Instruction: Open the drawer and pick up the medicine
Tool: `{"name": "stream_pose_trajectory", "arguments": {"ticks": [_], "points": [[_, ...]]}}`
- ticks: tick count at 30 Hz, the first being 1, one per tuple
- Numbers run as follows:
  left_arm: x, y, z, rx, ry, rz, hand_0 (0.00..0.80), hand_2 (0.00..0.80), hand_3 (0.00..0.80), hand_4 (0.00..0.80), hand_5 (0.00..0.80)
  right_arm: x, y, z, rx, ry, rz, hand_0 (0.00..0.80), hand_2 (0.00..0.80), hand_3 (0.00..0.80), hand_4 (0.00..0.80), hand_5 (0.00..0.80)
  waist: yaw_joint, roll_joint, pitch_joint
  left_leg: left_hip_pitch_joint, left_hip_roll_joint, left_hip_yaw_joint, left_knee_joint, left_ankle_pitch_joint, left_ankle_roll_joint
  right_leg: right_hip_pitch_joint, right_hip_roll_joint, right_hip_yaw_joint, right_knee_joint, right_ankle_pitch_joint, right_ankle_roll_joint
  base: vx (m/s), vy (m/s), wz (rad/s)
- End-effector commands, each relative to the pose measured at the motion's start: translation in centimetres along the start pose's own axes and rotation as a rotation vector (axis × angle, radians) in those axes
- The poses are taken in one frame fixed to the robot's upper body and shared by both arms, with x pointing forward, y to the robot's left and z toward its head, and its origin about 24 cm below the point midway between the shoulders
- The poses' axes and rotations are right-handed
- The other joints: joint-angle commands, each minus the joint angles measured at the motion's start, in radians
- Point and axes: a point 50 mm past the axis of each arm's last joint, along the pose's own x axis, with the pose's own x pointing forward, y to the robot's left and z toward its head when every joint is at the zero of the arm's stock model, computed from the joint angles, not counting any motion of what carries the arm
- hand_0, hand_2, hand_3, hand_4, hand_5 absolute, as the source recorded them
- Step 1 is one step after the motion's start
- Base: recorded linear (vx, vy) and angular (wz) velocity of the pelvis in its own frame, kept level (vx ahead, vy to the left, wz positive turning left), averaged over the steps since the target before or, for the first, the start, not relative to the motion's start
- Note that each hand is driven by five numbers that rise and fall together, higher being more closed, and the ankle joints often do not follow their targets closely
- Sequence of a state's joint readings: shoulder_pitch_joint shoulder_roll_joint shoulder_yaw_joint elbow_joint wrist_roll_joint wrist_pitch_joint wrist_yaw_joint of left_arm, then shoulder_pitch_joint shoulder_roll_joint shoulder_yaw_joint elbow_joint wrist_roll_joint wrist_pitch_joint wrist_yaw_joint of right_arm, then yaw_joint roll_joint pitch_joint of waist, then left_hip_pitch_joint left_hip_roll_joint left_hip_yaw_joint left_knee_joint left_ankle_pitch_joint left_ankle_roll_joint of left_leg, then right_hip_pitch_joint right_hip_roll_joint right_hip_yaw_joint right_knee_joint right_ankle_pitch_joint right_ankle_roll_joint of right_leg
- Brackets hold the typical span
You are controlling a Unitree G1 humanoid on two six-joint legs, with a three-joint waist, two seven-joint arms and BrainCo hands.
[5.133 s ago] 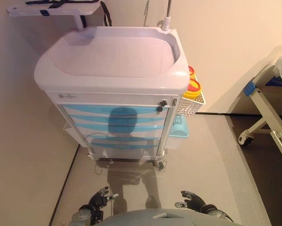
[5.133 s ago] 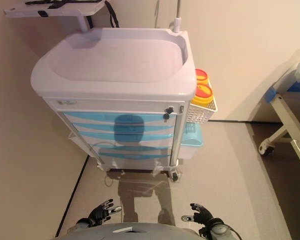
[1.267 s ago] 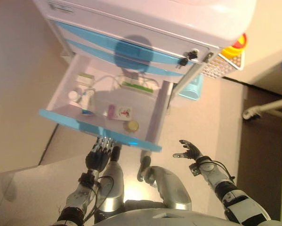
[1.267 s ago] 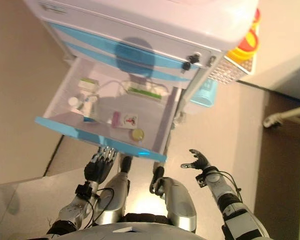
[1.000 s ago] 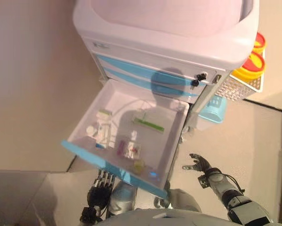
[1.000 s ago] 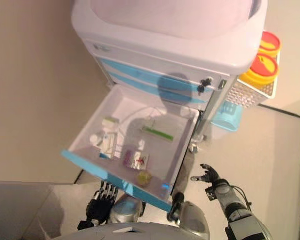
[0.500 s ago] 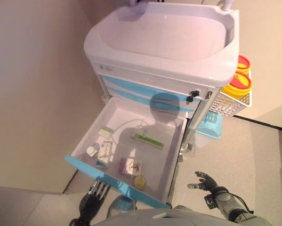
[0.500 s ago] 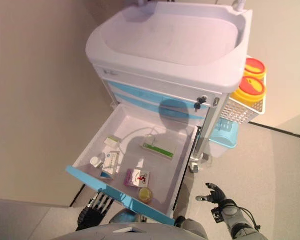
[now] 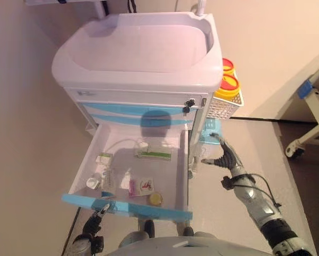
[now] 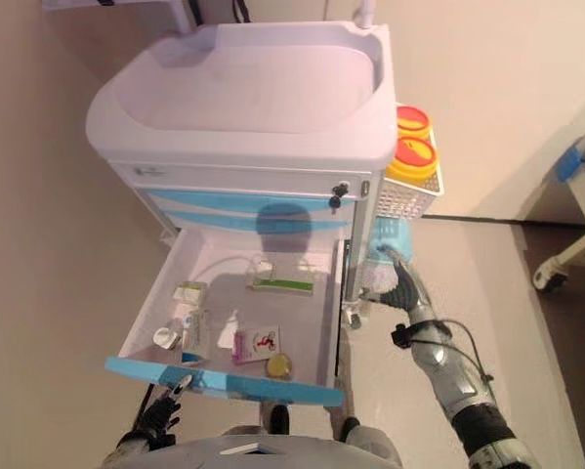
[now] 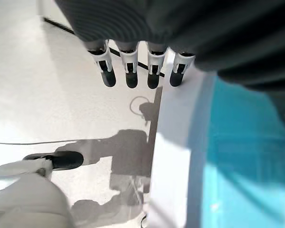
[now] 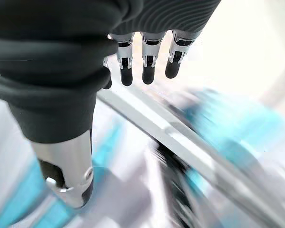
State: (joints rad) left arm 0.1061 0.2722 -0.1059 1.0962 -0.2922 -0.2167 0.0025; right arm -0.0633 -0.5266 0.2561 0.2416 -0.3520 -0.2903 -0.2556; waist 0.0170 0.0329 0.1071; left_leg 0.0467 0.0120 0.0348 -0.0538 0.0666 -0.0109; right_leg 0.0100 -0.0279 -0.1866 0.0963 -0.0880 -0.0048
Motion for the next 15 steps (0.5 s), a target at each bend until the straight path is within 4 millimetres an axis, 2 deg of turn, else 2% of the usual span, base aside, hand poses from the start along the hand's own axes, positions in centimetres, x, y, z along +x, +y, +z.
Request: {"name": "stream_pose_trajectory", "arguments": {"ticks": [1,5,7,9,13,15], "points": [[0.4,-0.3,-0.6,0.082,0.105,-0.001,0.000,0.000,0.000,0.000,0.000,2.5,-1.9,7.3,-0.136,-0.462,0.029,0.000,0.000,0.000,0.000,0.000,0.006,-0.045,0.013,0.018,-0.071,0.016,-0.012,-0.063,0.045,0.029,-0.034,0.042,-0.077,0.095,0.059,0.032,-0.020,-0.19],[0.3,0.0,-1.1,0.091,0.128,-0.005,0.000,0.000,0.000,0.000,0.000,3.2,-2.5,11.8,-0.292,-0.730,0.165,0.000,0.000,0.000,0.000,0.000,0.036,-0.058,0.008,0.012,-0.072,0.010,-0.015,-0.063,0.043,0.028,-0.039,0.024,-0.080,0.093,0.062,0.026,-0.033,-0.02],[0.2,0.1,-1.3,0.097,0.141,-0.004,0.000,0.000,0.000,0.000,0.000,3.3,-2.4,13.2,-0.316,-0.795,0.230,0.000,0.000,0.000,0.000,0.000,0.049,-0.061,0.006,0.008,-0.071,0.004,-0.016,-0.062,0.042,0.028,-0.041,0.016,-0.080,0.092,0.062,0.016,-0.034,0.09],[0.2,0.5,-1.5,0.120,0.162,-0.010,0.000,0.000,0.000,0.000,0.000,3.4,-1.4,14.3,-0.367,-0.858,0.319,0.000,0.000,0.000,0.000,0.000,0.068,-0.065,0.005,0.004,-0.071,-0.007,-0.017,-0.059,0.040,0.029,-0.044,0.002,-0.079,0.090,0.062,0.019,-0.045,0.16],[0.1,0.7,-1.7,0.139,0.180,-0.012,0.000,0.000,0.000,0.000,0.000,3.9,0.8,14.9,-0.443,-0.892,0.434,0.000,0.000,0.000,0.000,0.000,0.099,-0.070,0.001,0.003,-0.072,-0.031,-0.022,-0.055,0.034,0.041,-0.046,-0.025,-0.087,0.085,0.060,0.034,-0.047,0.22],[0.1,0.7,-1.6,0.155,0.177,-0.022,0.000,0.000,0.000,0.000,0.000,4.1,2.4,14.4,-0.496,-0.887,0.492,0.000,0.000,0.000,0.000,0.000,0.120,-0.072,-0.001,0.001,-0.073,-0.045,-0.023,-0.053,0.031,0.048,-0.047,-0.042,-0.092,0.084,0.059,0.037,-0.048,0.27]]}}
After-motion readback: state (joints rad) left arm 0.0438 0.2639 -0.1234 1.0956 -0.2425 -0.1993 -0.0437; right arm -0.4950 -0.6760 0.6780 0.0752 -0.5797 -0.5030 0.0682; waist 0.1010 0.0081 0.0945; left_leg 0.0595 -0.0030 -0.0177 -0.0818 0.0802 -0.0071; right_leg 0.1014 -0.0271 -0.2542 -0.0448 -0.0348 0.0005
